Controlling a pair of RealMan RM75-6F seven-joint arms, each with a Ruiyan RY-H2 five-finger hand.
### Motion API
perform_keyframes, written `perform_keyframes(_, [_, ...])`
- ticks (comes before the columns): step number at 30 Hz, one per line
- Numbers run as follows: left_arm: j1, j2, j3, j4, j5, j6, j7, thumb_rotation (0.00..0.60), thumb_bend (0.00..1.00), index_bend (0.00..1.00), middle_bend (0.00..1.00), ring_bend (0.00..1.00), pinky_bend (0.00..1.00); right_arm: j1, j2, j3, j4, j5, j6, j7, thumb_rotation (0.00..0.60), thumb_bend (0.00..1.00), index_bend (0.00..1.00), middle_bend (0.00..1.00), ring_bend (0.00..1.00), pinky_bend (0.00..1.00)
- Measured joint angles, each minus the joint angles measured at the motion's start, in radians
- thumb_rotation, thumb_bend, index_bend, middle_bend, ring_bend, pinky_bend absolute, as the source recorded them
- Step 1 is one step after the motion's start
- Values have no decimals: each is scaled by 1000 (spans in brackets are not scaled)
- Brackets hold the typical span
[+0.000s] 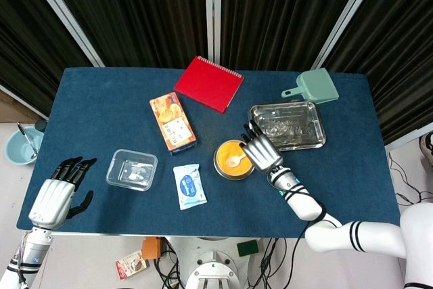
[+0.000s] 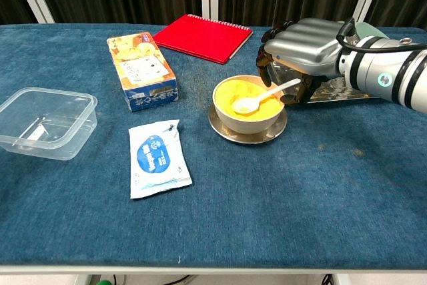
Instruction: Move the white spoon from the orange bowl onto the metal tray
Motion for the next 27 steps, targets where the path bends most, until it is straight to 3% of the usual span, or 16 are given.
perform_keyframes(27, [10,-4,4,24,-8,9,-23,600,390,107,172,113,136,16,-29,12,40,21,-23,-6,600,433,528,255,52,0])
